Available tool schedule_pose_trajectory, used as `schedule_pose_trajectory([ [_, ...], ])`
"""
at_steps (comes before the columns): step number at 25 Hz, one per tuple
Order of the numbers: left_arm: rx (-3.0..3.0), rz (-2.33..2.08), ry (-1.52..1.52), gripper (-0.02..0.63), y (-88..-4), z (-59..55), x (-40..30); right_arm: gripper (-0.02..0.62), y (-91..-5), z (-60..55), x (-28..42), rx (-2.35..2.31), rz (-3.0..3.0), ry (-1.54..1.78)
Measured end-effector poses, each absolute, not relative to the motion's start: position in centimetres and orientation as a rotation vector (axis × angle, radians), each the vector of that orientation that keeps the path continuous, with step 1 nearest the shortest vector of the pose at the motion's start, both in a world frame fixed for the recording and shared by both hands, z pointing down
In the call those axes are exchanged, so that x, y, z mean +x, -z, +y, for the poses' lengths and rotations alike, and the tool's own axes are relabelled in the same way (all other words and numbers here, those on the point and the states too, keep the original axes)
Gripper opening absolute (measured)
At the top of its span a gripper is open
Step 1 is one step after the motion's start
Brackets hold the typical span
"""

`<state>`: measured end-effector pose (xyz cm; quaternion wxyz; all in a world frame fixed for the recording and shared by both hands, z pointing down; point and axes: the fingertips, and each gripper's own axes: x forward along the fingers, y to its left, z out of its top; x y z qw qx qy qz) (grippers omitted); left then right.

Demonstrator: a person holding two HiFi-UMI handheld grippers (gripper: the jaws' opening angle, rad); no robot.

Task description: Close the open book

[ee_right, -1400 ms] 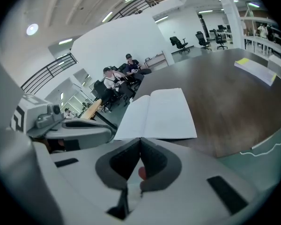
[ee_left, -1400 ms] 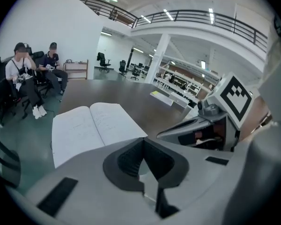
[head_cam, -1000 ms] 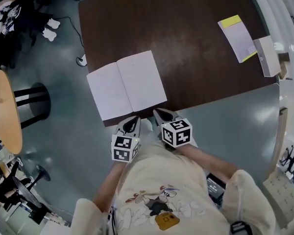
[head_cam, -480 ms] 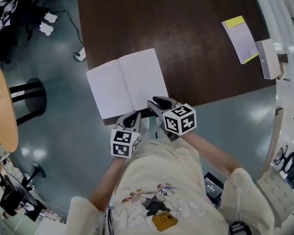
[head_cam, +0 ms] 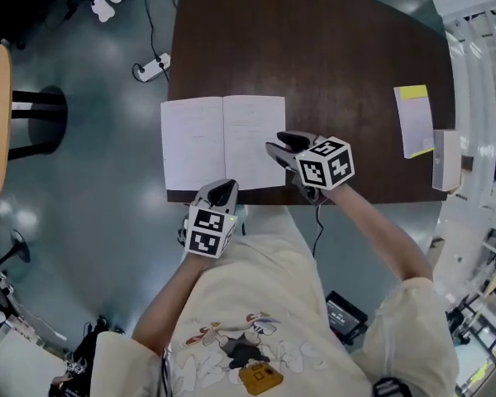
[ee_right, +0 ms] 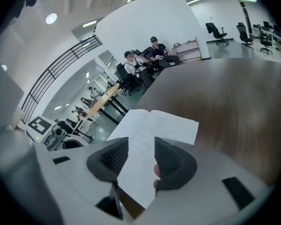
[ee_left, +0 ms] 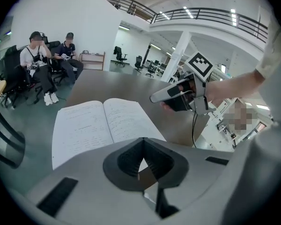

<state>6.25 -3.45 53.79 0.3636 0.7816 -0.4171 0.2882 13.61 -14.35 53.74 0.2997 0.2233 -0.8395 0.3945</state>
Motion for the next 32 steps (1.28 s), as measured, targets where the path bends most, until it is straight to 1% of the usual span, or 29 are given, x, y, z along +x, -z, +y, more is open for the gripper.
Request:
schedule_pose_trajectory([
  [4, 1.976, -1.113, -0.773, 0.006, -54.2, -4.4, 5.5, 0.173, -54.0, -16.4, 12.5, 0.496, -2.233, -0.974],
  [15, 1.882, -1.214, -0.665, 0.006, -53.9, -7.3, 6.6, 0.199, -55.8, -20.0, 10.9, 0.166, -2.173, -0.787],
  [21, 1.828, -1.277, -0.633, 0.006, -54.3, -8.4, 6.4, 0.211, -57.0, -21.5, 9.9, -0.127, -2.107, -0.720],
  [32, 1.723, -1.357, -0.564, 0.006, -55.6, -9.4, 6.6, 0.212, -59.7, -24.2, 9.1, -0.572, -1.895, -0.617],
])
